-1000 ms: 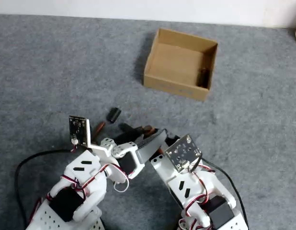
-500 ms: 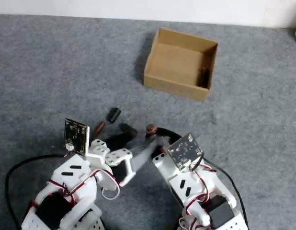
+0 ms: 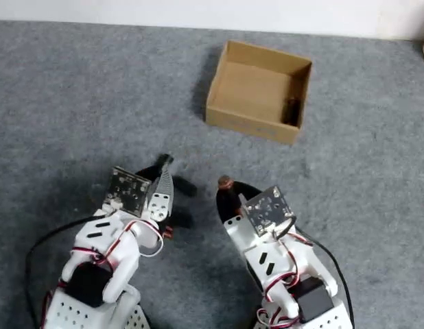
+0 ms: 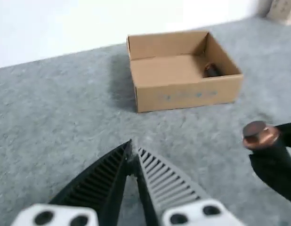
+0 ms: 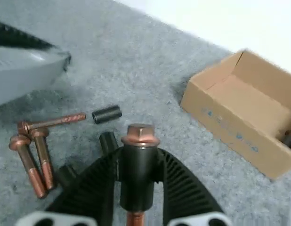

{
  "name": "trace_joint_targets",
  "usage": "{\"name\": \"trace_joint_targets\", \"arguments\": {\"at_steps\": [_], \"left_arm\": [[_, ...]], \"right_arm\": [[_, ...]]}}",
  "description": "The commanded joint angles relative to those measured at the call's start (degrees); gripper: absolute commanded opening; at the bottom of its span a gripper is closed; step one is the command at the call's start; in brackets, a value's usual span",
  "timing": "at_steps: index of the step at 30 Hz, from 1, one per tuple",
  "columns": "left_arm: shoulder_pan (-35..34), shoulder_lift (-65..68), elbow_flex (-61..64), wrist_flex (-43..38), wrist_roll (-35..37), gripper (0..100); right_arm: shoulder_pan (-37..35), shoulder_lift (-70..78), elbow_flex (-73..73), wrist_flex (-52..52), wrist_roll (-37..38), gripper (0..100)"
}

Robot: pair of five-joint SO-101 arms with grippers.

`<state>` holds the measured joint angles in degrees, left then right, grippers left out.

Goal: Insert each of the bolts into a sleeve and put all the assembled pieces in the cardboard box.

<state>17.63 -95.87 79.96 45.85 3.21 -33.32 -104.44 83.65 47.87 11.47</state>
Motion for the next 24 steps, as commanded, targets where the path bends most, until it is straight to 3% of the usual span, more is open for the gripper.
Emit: {"name": "trace_joint_targets", "arguments": {"at_steps": [1,9,17,24], "left_arm": [[-2.68,-0.04,1.54,-2.55,-1.14,1],[-7.08,3.82,4.44,-9.85,-1.14,1],[-10.77,34.59,-4.09,-21.54,-0.79,1],[-12.35,54.02,-12.09,-24.79,3.25,1]], "right_arm": [[0.84,0.04,0.66,-5.32,-0.35,0.3],[6.37,0.22,2.51,-10.07,0.18,0.3],[10.86,1.1,2.15,-11.56,2.2,0.3],[14.81,26.15,-12.18,-17.27,2.29,0.3]]}}
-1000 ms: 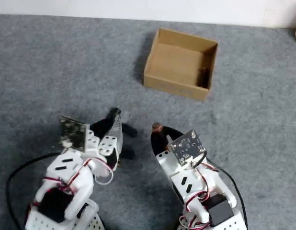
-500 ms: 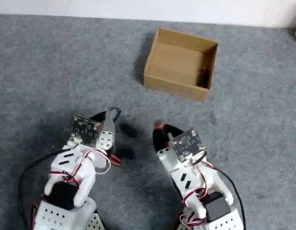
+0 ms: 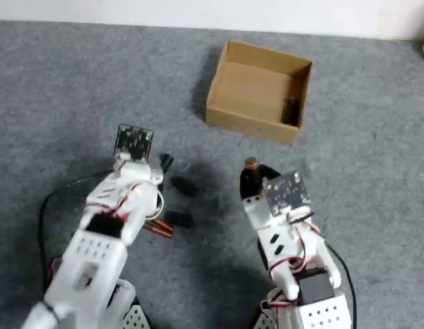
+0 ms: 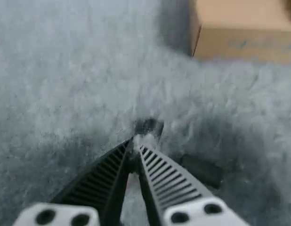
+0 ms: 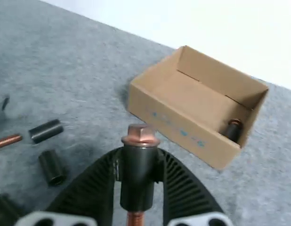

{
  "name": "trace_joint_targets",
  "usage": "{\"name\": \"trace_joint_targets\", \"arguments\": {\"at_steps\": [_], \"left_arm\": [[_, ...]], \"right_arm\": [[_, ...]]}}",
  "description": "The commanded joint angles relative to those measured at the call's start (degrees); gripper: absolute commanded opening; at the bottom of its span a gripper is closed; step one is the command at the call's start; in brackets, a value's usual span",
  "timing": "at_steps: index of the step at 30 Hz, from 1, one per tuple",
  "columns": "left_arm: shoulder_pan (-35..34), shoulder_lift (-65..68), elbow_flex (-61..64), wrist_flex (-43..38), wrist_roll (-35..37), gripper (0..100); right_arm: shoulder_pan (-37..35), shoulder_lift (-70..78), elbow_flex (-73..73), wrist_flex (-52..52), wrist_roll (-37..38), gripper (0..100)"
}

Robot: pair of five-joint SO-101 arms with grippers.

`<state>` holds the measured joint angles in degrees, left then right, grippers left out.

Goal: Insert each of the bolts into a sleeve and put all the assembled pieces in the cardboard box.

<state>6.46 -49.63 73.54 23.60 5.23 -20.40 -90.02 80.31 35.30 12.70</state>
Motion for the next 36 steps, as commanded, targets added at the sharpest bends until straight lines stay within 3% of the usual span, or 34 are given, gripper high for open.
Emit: {"name": "trace_joint_targets", "arguments": {"at_steps": [1,14,21,29,36], "left_arm": [[-1.19,8.84,-5.93,-2.9,1.23,1],[-1.1,9.45,-5.93,-3.69,1.05,1],[-0.92,9.54,-5.93,-3.69,1.05,1],[-0.92,9.54,-5.93,-3.78,1.05,1],[-0.84,9.54,-5.93,-3.78,1.05,1]], "right_arm": [[2.59,16.92,-11.91,-6.02,1.05,0.4],[12.18,81.19,-63.6,-8.4,1.05,0.4],[13.85,106.95,-89.36,0.57,0.88,0.4],[14.02,125.32,-112.84,11.12,0.88,0.4],[13.93,131.74,-122.68,16.04,0.62,0.4]]}}
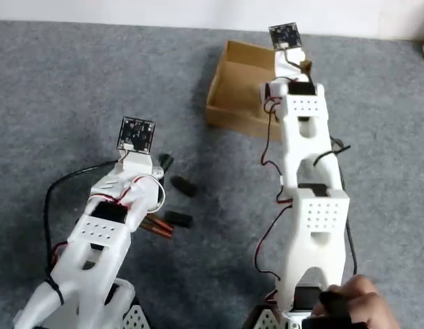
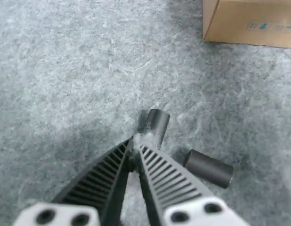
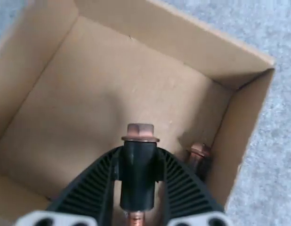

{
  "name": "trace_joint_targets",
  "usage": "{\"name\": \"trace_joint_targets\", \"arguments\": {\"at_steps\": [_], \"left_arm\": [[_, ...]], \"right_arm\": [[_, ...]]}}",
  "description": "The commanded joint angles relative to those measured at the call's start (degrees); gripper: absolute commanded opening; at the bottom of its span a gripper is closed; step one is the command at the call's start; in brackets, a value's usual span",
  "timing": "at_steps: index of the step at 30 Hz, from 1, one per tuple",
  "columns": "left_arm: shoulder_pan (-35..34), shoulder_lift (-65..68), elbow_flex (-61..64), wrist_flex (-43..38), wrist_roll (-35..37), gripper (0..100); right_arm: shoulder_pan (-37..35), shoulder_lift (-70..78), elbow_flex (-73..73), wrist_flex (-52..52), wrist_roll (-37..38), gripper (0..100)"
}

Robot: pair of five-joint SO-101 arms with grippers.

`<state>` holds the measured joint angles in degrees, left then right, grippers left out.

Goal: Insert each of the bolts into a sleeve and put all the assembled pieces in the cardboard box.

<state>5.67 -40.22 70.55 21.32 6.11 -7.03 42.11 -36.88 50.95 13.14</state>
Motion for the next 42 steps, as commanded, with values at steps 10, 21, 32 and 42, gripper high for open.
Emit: {"name": "trace_joint_targets", "arguments": {"at_steps": [10,21,32,42], "left_arm": [[-0.04,0.22,-2.95,-1.49,0.09,1],[-0.04,0.31,-2.95,-1.58,0.09,1],[-0.04,0.4,-2.77,-2.55,0.0,1],[-0.4,0.13,-2.59,-2.55,0.35,1]], "right_arm": [[0.4,2.15,-6.29,0.31,0.18,0.8],[0.4,1.89,-6.29,4.88,0.26,21.0],[0.31,-3.38,-15.16,22.37,-1.67,21.0],[-4.79,-10.15,-33.89,44.53,-6.24,21.0]]}}
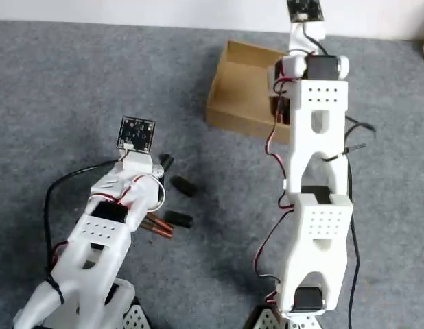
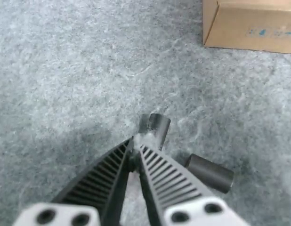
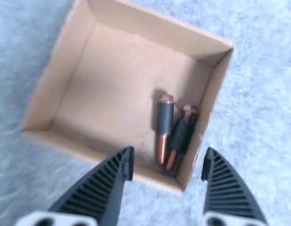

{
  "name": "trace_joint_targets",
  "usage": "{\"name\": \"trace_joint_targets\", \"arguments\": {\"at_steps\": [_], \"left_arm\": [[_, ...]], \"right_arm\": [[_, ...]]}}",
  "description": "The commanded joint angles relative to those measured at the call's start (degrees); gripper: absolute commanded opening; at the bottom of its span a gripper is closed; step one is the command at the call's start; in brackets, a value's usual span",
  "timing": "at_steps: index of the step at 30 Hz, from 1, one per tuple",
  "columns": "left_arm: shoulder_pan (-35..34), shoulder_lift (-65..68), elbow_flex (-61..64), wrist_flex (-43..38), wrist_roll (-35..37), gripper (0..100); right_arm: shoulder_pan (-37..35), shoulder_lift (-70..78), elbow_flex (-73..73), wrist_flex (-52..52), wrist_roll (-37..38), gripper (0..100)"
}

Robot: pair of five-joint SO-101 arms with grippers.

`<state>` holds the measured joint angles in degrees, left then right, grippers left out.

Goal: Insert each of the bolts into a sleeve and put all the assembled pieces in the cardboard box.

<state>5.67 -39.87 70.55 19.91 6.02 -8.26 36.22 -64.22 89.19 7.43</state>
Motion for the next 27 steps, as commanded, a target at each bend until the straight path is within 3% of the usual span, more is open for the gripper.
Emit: {"name": "trace_joint_targets", "arguments": {"at_steps": [1,6,11,18,27], "left_arm": [[-0.4,-0.22,-2.59,-1.14,0.44,1],[-0.48,-0.31,-2.59,-1.14,0.44,1],[-0.84,-0.31,-2.59,-1.05,0.53,1],[-5.41,-4.53,-2.07,-0.88,4.84,1],[-8.4,-29.58,7.25,4.92,4.48,1]], "right_arm": [[-4.35,-4.62,-8.75,8.57,-0.53,21.0],[-6.11,-7.08,-19.38,12.0,-0.88,21.0],[-6.55,-15.25,-16.13,12.0,-0.97,21.0],[-11.82,-32.75,0.92,11.91,-0.97,21.0],[-20.97,-54.37,31.52,11.56,-0.97,21.0]]}}
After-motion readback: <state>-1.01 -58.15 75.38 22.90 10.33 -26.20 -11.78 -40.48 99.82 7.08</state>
